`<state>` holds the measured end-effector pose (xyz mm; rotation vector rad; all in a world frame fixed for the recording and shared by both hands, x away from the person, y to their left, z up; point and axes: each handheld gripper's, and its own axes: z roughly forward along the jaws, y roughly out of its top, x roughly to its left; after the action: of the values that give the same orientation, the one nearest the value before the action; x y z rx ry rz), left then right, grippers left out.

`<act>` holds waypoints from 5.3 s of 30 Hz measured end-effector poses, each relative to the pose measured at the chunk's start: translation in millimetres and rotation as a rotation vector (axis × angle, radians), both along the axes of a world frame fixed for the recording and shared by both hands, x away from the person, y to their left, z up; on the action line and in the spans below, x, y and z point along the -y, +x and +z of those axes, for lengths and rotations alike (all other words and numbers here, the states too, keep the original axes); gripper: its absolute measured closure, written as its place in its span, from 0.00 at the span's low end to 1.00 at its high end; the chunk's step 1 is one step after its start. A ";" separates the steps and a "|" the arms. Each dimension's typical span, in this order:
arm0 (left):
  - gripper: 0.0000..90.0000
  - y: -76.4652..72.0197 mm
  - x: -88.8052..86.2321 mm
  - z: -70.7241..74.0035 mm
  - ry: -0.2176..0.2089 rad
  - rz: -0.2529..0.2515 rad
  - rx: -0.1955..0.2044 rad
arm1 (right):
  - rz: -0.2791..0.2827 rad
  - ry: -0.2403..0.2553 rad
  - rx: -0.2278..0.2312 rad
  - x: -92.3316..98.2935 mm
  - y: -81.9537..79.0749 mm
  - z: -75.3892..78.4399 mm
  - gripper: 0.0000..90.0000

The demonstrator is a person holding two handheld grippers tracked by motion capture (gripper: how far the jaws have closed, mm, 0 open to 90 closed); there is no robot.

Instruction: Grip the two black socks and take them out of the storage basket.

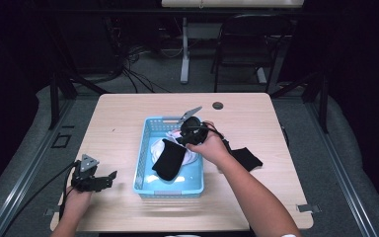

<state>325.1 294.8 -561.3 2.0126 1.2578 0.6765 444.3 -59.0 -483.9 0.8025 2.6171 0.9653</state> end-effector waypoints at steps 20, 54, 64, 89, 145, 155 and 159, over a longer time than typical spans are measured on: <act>0.17 0.1 -0.7 0.5 0.003 -0.002 0.000 | 0.002 -0.122 -0.047 -23.8 8.8 -35.7 0.85; 0.17 -0.3 -0.9 -0.5 0.004 0.009 -0.005 | 0.075 0.055 0.008 -4.5 -33.9 49.0 0.98; 0.17 -0.9 -1.2 -0.8 0.010 0.012 -0.007 | 0.077 0.093 0.060 22.2 -50.1 89.2 0.98; 0.17 -4.2 -3.2 -0.8 0.007 0.017 0.000 | -0.096 0.107 0.139 119.7 -74.8 118.7 0.98; 0.17 -4.6 -3.1 -0.9 0.012 0.012 -0.006 | -0.515 0.123 0.016 207.5 -75.6 -39.5 0.67; 0.17 -4.8 -3.2 -0.8 0.013 0.013 -0.004 | -0.494 0.141 0.019 199.5 -75.4 -37.3 0.54; 0.17 -5.3 -3.3 -0.6 0.012 0.013 -0.003 | -0.479 0.137 0.030 193.6 -75.7 -30.6 0.53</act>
<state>319.8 298.1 -561.9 2.0174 1.2729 0.6887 368.5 -252.6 -514.5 1.3543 2.1883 1.0032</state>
